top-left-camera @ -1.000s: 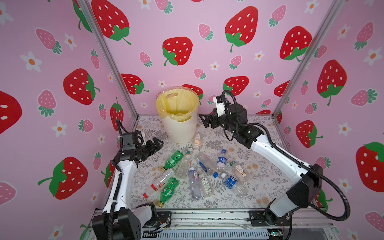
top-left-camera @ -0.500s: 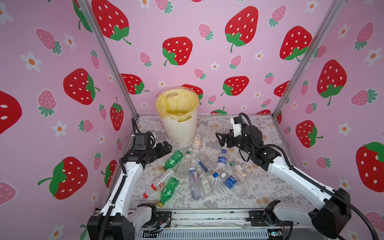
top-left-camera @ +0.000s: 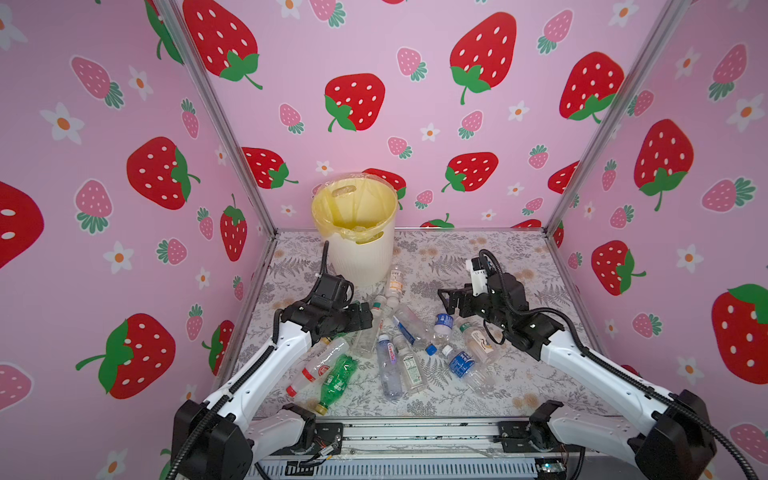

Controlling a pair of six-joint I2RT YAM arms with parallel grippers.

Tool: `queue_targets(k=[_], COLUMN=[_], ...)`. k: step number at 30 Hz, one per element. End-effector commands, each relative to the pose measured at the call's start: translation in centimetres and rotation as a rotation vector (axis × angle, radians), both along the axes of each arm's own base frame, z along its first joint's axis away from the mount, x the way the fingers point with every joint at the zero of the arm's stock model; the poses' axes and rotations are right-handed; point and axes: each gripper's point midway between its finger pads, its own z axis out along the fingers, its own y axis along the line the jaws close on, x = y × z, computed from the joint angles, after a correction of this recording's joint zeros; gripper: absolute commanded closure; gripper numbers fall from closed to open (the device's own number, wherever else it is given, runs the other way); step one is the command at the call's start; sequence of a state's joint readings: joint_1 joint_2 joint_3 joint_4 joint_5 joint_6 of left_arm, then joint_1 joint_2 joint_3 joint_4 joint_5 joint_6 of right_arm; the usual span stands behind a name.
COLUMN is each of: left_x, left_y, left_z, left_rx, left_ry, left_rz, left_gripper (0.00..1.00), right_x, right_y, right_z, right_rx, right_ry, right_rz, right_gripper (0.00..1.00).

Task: Throw the plastic bottles in the bin
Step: 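Withdraw the right gripper from the bin while the left gripper reaches toward the bottles, then grasp the clear bottle with green-and-red label using the left gripper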

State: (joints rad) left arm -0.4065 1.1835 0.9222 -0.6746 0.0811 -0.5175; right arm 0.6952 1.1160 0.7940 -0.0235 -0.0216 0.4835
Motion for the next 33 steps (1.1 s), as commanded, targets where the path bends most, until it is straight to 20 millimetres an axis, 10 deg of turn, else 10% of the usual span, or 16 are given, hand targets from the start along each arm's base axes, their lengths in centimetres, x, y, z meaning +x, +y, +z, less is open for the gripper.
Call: queue_targets(k=[1, 33], left_x=[-0.2, 2.1], left_y=[0.1, -3.0], left_z=[-1.1, -6.6], left_rx=[0.074, 0.316], left_ry=[0.023, 0.103], left_rz=[0.0, -0.136], left_gripper=[0.01, 0.18], right_x=[-0.4, -2.0], right_y=[-0.8, -3.6], right_z=[-0.4, -3.7], right_rx=[0.02, -0.007], right_ry=[0.024, 0.072], right_rz=[-0.03, -0.1], right_gripper=[0.01, 0.01])
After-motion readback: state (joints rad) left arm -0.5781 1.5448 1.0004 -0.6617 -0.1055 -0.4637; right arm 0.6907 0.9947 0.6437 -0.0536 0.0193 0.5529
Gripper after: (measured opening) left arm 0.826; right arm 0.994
